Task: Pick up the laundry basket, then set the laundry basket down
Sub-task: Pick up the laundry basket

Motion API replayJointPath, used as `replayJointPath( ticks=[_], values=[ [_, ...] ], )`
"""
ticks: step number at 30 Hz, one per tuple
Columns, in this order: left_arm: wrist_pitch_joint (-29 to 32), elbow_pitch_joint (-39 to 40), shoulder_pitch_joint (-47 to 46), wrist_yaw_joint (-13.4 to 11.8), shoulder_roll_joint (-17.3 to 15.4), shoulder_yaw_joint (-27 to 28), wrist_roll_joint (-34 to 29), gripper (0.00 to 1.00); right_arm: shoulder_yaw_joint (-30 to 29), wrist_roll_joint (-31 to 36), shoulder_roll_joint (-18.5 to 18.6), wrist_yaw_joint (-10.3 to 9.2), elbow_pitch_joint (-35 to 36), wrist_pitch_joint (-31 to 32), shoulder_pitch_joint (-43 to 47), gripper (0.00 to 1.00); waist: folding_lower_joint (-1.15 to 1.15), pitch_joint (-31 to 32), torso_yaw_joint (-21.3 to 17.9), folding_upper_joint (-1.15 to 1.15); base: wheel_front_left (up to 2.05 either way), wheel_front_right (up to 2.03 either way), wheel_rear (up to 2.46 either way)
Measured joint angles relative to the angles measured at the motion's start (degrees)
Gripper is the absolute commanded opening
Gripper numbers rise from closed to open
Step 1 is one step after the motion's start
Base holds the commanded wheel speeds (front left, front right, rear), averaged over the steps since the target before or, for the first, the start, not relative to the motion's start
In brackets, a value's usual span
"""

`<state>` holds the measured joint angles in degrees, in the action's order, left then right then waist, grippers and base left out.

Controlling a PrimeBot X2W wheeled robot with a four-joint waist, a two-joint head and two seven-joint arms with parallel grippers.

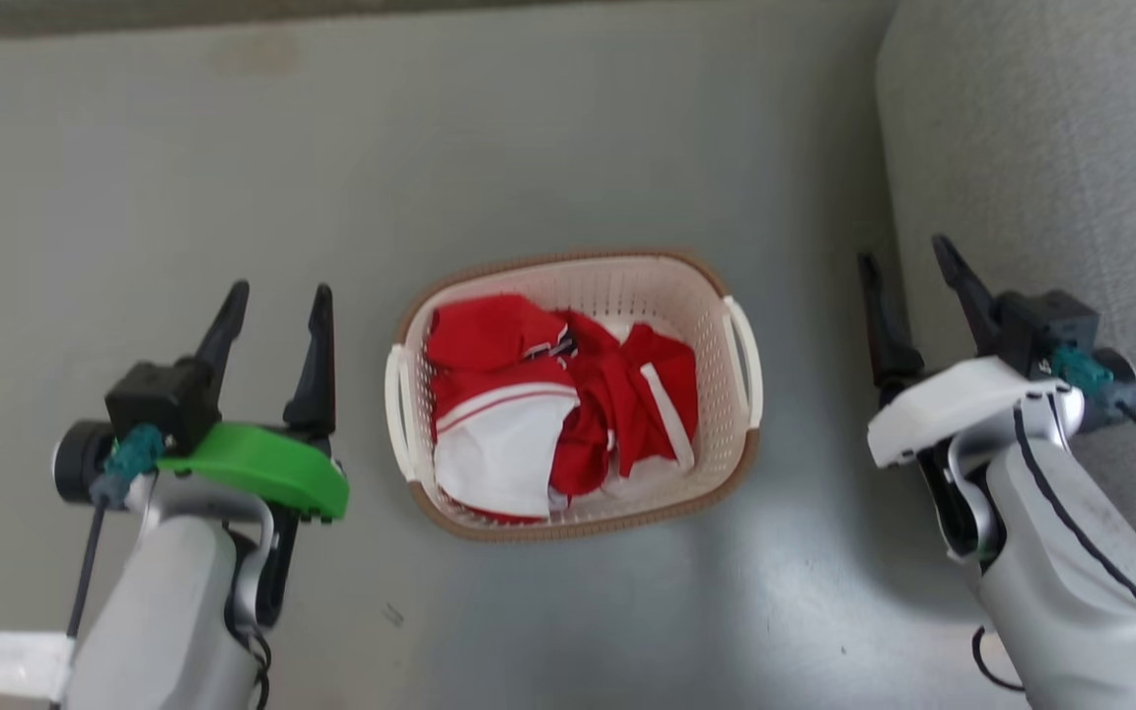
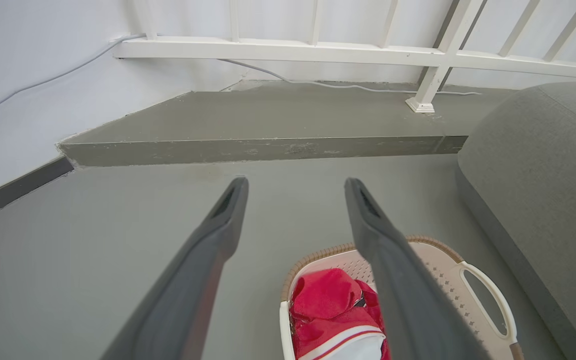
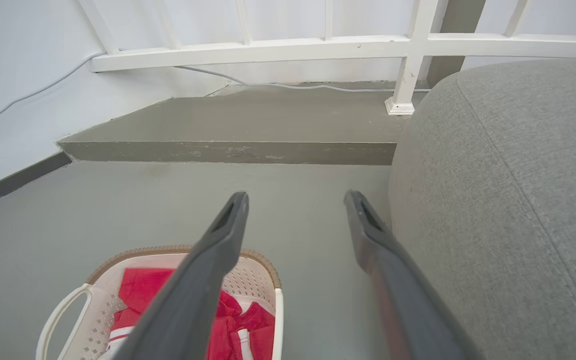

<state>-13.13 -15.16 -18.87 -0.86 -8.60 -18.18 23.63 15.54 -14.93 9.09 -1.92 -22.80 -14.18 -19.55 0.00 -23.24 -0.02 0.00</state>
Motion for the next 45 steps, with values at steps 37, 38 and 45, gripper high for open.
replayJointPath(
  ticks=[37,38,45],
  values=[
    [5.36,-26.03,-20.84,6.52,2.3,-2.36,2.65,1.0,5.8,2.88,-3.86,3.42,-20.36,0.19,-20.47,1.0,0.0,-20.26,-0.67,0.0,0.0,0.0,0.0],
    [5.36,-26.65,-21.14,6.8,2.32,-2.49,2.65,1.0,5.84,2.88,-3.92,3.42,-20.71,0.19,-20.78,1.0,0.0,-20.63,-0.78,0.0,0.0,0.0,0.0],
    [5.17,-30.1,-23.34,7.11,2.53,-3.37,2.65,1.0,6.15,2.87,-4.48,3.43,-23.15,0.16,-22.1,1.0,0.0,-23.29,-1.31,0.0,0.0,0.0,0.0]
  ],
)
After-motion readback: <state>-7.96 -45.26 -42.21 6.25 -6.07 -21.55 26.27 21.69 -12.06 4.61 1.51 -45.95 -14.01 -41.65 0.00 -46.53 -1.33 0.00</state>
